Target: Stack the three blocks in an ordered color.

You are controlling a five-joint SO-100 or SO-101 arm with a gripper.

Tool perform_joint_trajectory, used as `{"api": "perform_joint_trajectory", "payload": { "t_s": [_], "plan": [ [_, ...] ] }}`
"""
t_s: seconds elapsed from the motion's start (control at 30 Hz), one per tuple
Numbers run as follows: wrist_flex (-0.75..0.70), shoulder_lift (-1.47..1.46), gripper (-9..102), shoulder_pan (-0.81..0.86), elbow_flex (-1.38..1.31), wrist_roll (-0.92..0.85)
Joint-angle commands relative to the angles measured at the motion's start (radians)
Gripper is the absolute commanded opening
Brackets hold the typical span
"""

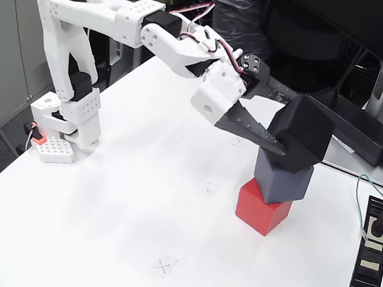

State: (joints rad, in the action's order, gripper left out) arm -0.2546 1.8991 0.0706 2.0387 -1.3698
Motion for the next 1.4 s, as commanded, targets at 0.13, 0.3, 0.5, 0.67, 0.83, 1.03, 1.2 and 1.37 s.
{"api": "perform_joint_trajectory", "payload": {
  "t_s": [0.13, 0.3, 0.5, 0.67, 0.83, 1.03, 1.2, 1.37],
  "plan": [
    [0.258, 0.051, 20, 0.055, 0.091, -0.051],
    [0.322, 0.051, 20, 0.057, 0.117, -0.052],
    [0.339, 0.052, 20, 0.051, 0.123, -0.052],
    [0.414, 0.055, 21, 0.049, 0.153, -0.055],
    [0.558, 0.123, 21, 0.043, 0.307, -0.109],
    [0.747, 0.163, 21, -0.028, 0.457, -0.153],
    [0.864, 0.158, 21, -0.037, 0.512, -0.184],
    [0.881, 0.156, 21, -0.037, 0.523, -0.212]
  ]
}}
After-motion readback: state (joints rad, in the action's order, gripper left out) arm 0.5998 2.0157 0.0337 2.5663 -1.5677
